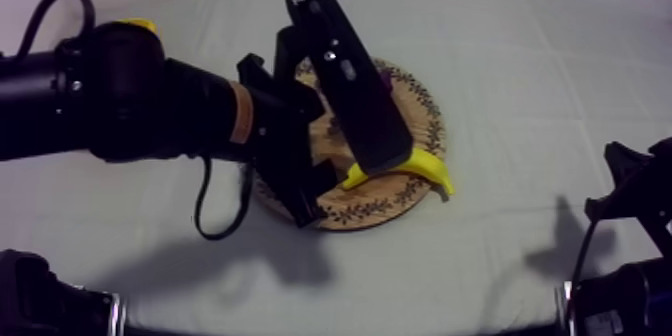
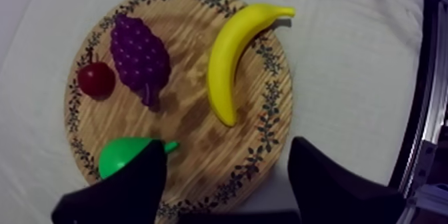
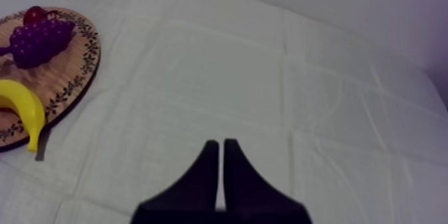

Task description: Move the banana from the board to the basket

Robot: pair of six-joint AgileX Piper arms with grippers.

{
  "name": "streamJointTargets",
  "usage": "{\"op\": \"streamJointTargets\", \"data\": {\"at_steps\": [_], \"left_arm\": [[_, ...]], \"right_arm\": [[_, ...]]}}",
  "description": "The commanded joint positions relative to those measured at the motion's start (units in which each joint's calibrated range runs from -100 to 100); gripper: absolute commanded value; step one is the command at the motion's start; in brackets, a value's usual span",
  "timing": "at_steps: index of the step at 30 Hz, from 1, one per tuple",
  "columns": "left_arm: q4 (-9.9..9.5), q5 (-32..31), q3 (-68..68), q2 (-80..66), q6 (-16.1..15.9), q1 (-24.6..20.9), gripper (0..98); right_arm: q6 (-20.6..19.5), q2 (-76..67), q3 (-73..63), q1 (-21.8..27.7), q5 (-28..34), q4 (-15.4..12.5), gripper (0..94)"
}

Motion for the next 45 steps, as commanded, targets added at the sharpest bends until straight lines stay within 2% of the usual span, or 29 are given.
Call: {"op": "streamJointTargets", "data": {"at_steps": [1,9,15,22,45], "left_arm": [[0.15,-0.3,-0.4,1.2,0.2,0.0,66.6],[2.69,1.3,-6.6,9.8,-0.6,0.2,64.5],[4.62,8.3,-16.4,18.1,-2.2,0.4,63.7],[5.81,15.6,-25.5,25.9,-2.9,-0.2,63.1],[5.96,35.7,-46.7,41.8,-3.4,-1.6,60.1]], "right_arm": [[0.0,0.0,0.0,-0.1,0.0,0.0,0.6],[0.0,0.0,0.0,-1.3,0.0,0.0,0.6],[-0.1,0.0,0.0,-2.8,0.0,0.0,0.6],[0.0,0.0,0.0,-3.1,0.0,0.0,0.6],[-0.1,0.0,0.0,-3.1,0.0,0.0,0.6]]}}
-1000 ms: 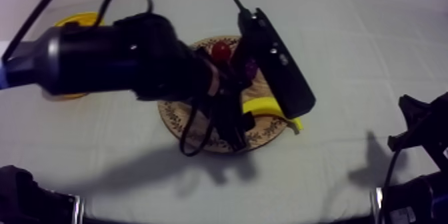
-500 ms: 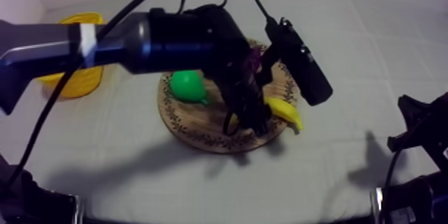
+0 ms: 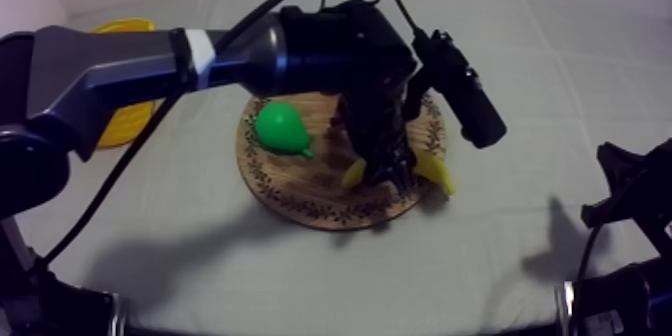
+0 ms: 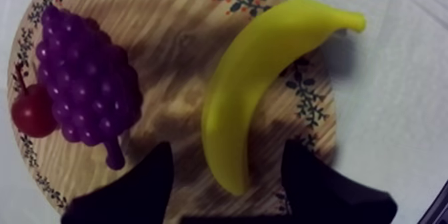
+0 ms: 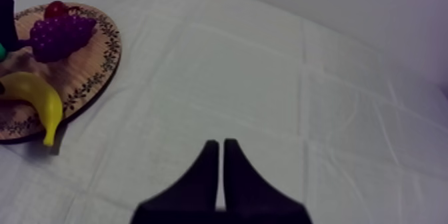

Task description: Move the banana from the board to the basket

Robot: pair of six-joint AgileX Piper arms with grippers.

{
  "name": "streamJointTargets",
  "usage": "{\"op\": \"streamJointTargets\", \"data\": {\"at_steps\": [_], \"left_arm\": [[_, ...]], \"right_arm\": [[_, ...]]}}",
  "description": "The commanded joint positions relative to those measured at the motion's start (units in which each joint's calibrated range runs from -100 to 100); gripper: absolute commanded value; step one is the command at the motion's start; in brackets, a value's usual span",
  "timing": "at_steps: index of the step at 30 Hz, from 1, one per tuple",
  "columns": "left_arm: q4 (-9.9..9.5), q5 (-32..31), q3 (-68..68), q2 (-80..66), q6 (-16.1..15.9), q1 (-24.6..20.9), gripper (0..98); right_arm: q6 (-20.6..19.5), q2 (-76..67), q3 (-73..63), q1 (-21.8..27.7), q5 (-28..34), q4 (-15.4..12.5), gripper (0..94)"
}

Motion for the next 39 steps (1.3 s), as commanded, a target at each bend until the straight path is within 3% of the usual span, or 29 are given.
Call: {"op": "streamJointTargets", "data": {"at_steps": [1,11,27,39], "left_arm": [[-0.05,1.8,-1.7,1.0,0.1,0.1,59.8],[-0.25,8.2,-6.9,5.3,1.0,0.5,53.6],[-1.87,15.7,-13.4,11.2,3.5,1.2,35.4],[-3.83,14.7,-11.8,9.0,4.7,1.5,28.5]], "right_arm": [[0.0,0.0,0.0,0.0,0.0,0.0,0.6],[0.0,0.0,0.0,0.0,0.0,0.0,0.6],[0.0,0.0,0.0,-0.1,0.0,0.0,0.6],[0.0,0.0,0.0,-0.1,0.0,0.0,0.6]]}}
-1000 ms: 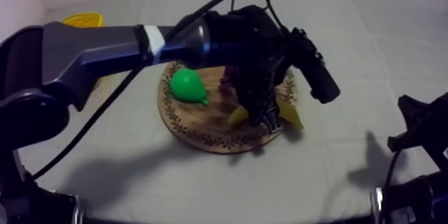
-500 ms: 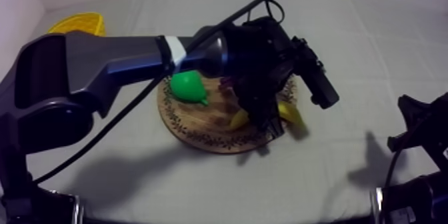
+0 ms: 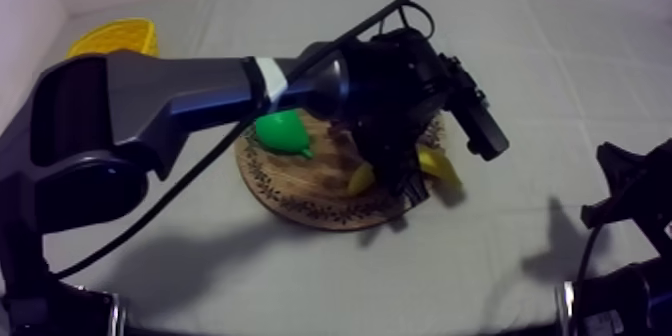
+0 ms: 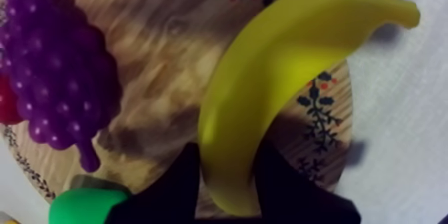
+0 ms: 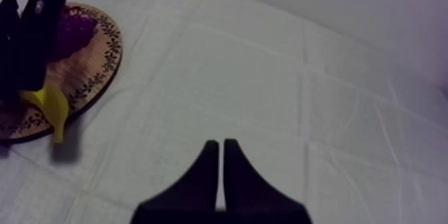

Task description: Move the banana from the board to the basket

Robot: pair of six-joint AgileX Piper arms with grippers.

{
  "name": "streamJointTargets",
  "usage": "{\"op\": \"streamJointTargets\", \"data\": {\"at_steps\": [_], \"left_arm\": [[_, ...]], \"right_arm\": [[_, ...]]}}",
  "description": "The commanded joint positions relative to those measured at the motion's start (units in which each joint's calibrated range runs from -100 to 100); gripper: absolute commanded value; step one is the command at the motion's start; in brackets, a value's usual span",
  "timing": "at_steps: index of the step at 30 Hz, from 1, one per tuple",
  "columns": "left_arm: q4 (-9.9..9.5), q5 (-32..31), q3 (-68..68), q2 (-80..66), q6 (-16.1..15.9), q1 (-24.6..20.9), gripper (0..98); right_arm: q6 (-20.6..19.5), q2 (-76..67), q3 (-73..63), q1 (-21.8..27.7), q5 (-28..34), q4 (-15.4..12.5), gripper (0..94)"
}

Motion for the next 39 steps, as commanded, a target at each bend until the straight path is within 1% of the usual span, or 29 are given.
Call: {"op": "streamJointTargets", "data": {"at_steps": [1,5,8,12,15,20,27,33,39], "left_arm": [[-0.71,-0.4,1.5,-2.2,0.1,0.1,28.4],[-2.25,-0.8,5.0,-8.9,0.4,-0.4,29.0],[-3.35,-0.8,8.5,-15.7,0.5,-1.7,29.9],[-4.48,-1.0,13.8,-25.5,0.6,-4.7,30.9],[-4.95,-2.1,17.9,-32.7,0.4,-7.6,31.7],[-5.42,-4.1,24.6,-42.7,-0.4,-14.1,32.9],[-5.45,-7.4,35.1,-51.7,-0.9,-26.3,33.1],[-4.91,-12.1,42.8,-54.5,-1.6,-35.9,33.2],[-4.54,-15.0,46.2,-53.6,-2.0,-42.6,33.7]], "right_arm": [[-0.1,0.0,0.0,0.0,0.0,0.0,0.6],[-0.1,0.0,0.0,0.0,0.0,0.0,0.6],[-0.1,0.0,0.0,0.0,0.0,0.0,0.6],[-0.1,0.0,0.0,0.0,0.0,0.0,0.6],[-0.1,0.0,0.0,-0.1,0.0,0.0,0.6],[-0.1,0.0,0.0,-0.1,0.0,0.0,0.6],[-0.1,0.0,0.0,-0.1,0.0,0.0,0.6],[-0.1,0.0,0.0,-0.1,0.0,0.0,0.6],[-0.1,0.0,0.0,-0.1,0.0,0.0,0.6]]}}
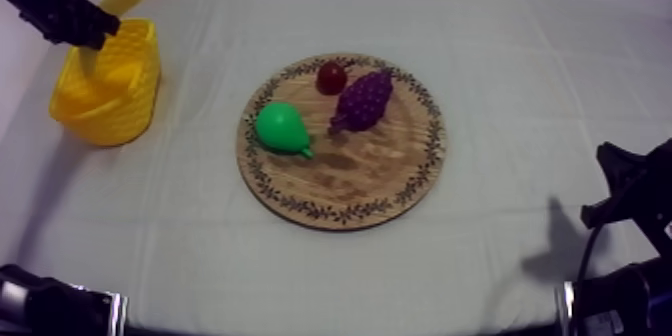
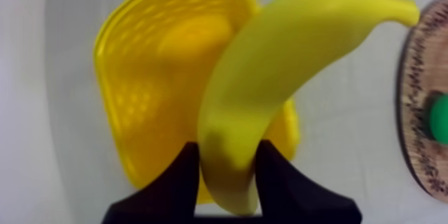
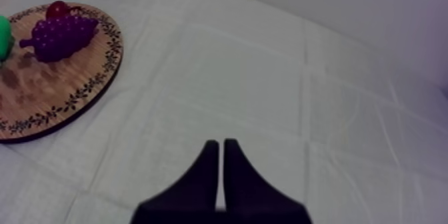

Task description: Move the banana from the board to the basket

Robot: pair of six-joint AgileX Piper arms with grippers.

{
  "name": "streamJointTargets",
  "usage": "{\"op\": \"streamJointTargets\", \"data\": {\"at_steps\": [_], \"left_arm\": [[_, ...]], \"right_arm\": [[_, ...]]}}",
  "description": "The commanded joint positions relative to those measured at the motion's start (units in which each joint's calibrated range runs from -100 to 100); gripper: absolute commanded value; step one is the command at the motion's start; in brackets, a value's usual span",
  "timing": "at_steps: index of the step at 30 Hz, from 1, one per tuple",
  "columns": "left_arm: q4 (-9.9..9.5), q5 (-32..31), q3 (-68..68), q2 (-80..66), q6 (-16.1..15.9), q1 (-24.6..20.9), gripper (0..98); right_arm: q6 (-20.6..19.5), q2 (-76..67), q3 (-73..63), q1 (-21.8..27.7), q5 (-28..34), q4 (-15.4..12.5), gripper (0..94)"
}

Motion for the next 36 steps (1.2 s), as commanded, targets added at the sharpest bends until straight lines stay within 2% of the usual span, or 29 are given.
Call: {"op": "streamJointTargets", "data": {"at_steps": [1,8,29,32,36], "left_arm": [[0.19,-0.6,0.4,1.0,-0.1,-4.9,33.7],[0.55,-3.4,1.1,5.4,0.2,-7.7,33.4],[2.97,-11.4,1.2,19.8,2.5,-8.2,32.5],[3.32,-12.4,1.6,21.1,2.8,-8.1,35.9],[4.29,-13.1,2.0,21.7,2.0,-8.1,52.9]], "right_arm": [[0.0,0.0,0.0,0.0,0.0,0.0,0.6],[0.0,0.0,0.0,0.0,0.0,0.0,0.6],[0.0,0.0,0.0,-0.1,0.0,0.0,0.6],[0.0,0.0,0.0,-0.1,0.0,0.0,0.6],[0.0,0.0,0.0,-0.1,0.0,0.0,0.6]]}}
